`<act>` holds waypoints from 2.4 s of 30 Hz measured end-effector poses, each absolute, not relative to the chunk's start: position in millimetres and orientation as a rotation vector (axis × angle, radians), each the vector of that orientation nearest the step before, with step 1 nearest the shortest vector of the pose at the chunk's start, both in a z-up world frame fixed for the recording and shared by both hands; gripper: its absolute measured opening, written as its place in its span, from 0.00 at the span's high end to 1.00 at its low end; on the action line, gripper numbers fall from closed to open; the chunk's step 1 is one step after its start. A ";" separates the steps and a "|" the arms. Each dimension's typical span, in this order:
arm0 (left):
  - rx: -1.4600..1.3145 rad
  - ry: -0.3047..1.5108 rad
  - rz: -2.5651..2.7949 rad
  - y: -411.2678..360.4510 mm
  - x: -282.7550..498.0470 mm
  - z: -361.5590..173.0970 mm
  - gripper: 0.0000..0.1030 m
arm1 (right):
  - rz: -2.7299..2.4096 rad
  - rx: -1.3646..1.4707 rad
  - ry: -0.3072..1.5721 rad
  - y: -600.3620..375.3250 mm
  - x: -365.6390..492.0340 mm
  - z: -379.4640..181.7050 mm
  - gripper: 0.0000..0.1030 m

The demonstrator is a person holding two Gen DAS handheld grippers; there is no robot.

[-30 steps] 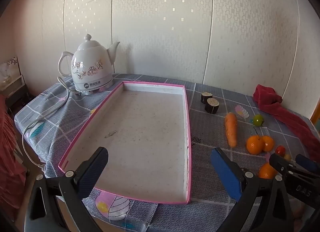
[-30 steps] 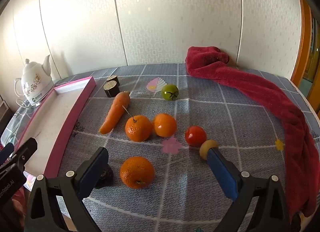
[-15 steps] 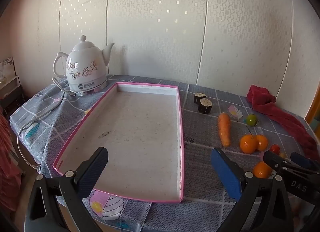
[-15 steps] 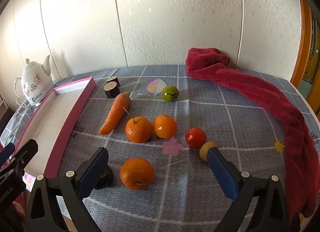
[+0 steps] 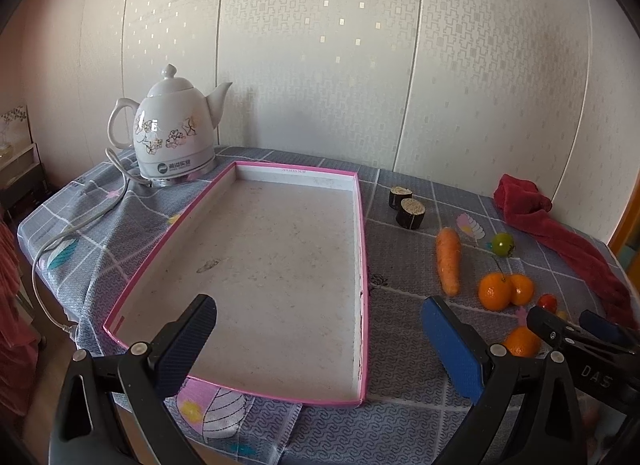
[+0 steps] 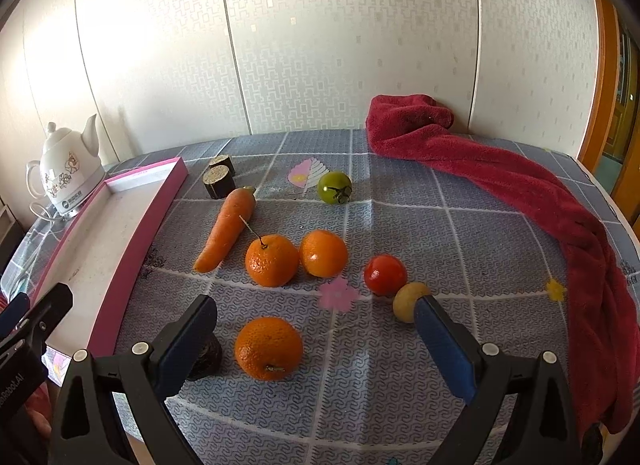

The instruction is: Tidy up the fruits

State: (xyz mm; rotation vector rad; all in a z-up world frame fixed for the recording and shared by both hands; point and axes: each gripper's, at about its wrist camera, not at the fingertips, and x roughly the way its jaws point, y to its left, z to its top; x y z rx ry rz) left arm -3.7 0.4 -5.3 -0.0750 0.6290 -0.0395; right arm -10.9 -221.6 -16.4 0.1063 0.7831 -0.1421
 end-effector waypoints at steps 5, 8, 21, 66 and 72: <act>-0.047 0.623 -0.040 -1.9 -4.5 -5.7 0.00 | -0.139 0.104 0.781 -220.0 -10.2 -16.2 0.03; -0.053 0.627 -0.041 -0.7 -4.5 -6.1 0.00 | -0.134 0.104 0.785 -219.3 -10.0 -16.2 0.03; -0.033 0.605 -0.083 -7.7 -9.6 -2.5 0.01 | -0.124 0.113 0.768 -219.5 -14.6 -10.8 0.03; 0.095 0.813 -0.480 -92.5 0.2 -48.8 0.59 | 0.154 0.392 1.072 -241.1 16.0 -44.3 0.61; 0.093 0.811 -0.471 -92.1 -0.7 -49.2 0.59 | 0.149 0.410 1.086 -241.3 18.4 -48.8 0.62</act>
